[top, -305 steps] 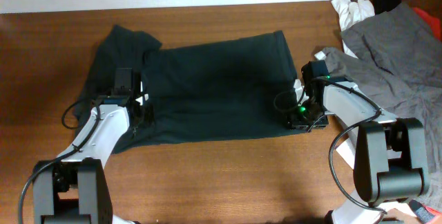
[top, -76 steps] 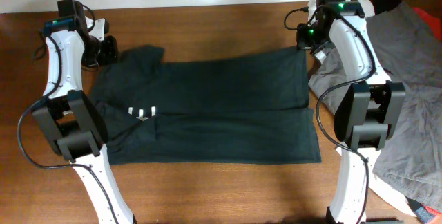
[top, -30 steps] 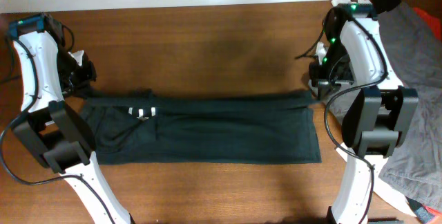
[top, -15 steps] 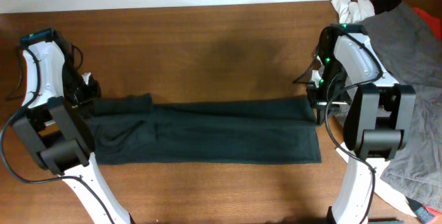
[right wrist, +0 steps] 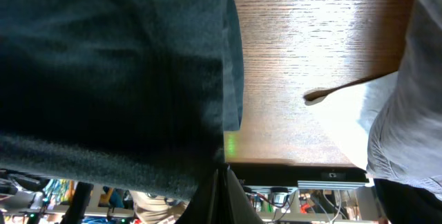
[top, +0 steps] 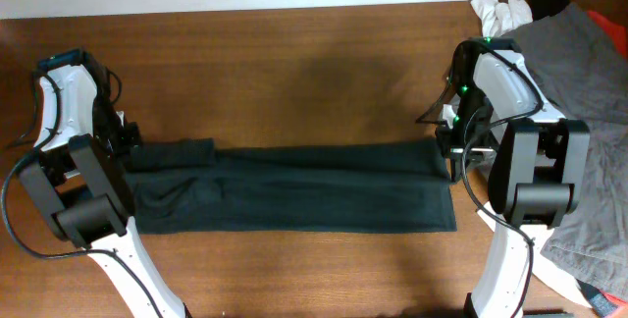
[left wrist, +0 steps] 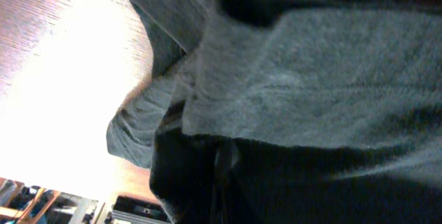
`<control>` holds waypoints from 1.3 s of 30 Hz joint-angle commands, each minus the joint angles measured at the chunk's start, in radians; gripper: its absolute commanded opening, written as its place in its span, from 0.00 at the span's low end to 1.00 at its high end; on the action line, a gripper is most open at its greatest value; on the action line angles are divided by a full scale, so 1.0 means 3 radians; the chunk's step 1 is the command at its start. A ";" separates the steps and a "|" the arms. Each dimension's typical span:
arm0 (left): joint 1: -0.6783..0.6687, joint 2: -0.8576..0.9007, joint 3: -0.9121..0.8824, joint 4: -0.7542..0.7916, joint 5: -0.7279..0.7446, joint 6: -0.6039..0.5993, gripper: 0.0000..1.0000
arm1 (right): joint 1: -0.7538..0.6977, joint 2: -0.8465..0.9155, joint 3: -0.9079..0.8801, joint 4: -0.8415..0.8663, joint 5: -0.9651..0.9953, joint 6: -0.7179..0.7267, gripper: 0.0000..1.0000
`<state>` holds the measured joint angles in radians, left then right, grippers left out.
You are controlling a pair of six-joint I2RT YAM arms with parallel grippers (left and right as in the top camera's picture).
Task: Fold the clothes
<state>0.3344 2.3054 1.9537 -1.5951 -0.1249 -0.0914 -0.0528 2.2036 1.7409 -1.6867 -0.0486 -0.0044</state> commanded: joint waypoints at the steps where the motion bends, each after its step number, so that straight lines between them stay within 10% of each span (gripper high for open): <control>1: 0.0031 -0.0120 -0.0022 0.0039 -0.0140 -0.0069 0.00 | -0.0031 -0.0130 -0.0131 0.0062 0.0132 -0.0020 0.04; 31: 0.0158 -0.0120 -0.0122 -0.0259 0.0090 -0.0069 0.01 | -0.0126 -0.0128 -0.0181 0.0086 0.0151 0.0102 0.16; 39: 0.0158 -0.0120 -0.0123 -0.0286 0.0090 -0.0069 0.30 | -0.0127 -0.0128 -0.0181 0.0086 0.0151 0.0102 0.25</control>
<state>0.3737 2.3054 1.9217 -1.6760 -0.1013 -0.1085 -0.0971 2.2036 1.6966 -1.6566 -0.0189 0.0235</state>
